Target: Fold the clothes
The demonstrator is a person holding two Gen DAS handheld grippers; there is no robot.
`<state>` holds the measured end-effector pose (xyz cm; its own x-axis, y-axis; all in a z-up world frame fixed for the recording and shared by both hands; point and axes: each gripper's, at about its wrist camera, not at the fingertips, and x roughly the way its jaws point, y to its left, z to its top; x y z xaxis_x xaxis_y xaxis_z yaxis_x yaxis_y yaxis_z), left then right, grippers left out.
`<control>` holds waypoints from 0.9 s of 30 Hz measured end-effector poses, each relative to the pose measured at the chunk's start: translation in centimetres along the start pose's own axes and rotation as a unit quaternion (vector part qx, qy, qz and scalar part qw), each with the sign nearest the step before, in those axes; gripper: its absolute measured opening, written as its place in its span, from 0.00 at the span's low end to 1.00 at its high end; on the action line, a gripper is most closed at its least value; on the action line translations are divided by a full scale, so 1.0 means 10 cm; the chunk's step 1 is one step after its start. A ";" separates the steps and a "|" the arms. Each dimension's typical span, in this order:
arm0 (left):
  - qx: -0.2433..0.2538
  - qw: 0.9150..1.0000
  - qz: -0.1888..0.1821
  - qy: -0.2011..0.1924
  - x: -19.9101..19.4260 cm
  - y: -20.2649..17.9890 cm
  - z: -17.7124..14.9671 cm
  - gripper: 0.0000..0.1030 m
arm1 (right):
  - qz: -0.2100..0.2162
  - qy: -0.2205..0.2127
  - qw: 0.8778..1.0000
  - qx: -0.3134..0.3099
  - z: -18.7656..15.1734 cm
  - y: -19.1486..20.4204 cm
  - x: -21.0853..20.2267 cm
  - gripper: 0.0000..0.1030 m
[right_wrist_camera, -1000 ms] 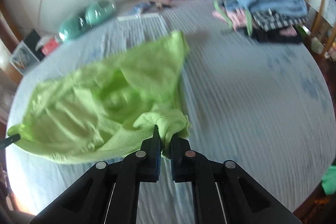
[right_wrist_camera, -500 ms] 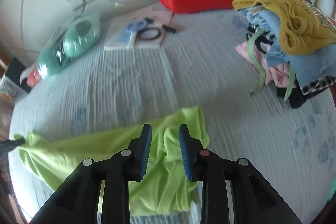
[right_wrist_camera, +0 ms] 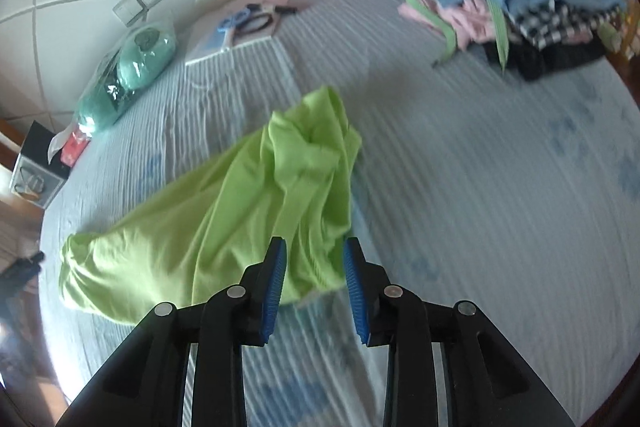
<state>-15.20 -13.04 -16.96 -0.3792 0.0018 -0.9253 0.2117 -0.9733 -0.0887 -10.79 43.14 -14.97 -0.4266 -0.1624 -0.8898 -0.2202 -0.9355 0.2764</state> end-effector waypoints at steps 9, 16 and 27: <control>0.008 0.998 0.025 0.052 0.37 -0.05 -0.37 0.65 | -0.013 0.028 0.999 -0.025 -0.09 0.19 0.26 0.23; -0.001 0.998 0.025 0.057 0.30 0.03 -0.36 0.32 | -0.136 -0.002 0.987 -0.080 0.02 0.12 0.00 0.05; 0.011 1.000 -0.002 0.013 -0.10 -0.05 -0.18 0.77 | 0.042 -0.020 0.999 -0.026 0.24 0.09 -0.09 0.25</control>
<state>-13.35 -12.13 -16.61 -0.3564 0.0119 -0.9343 0.1897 -0.9782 -0.0848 -12.71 43.15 -13.05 -0.4763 -0.2301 -0.8487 -0.1372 -0.9339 0.3302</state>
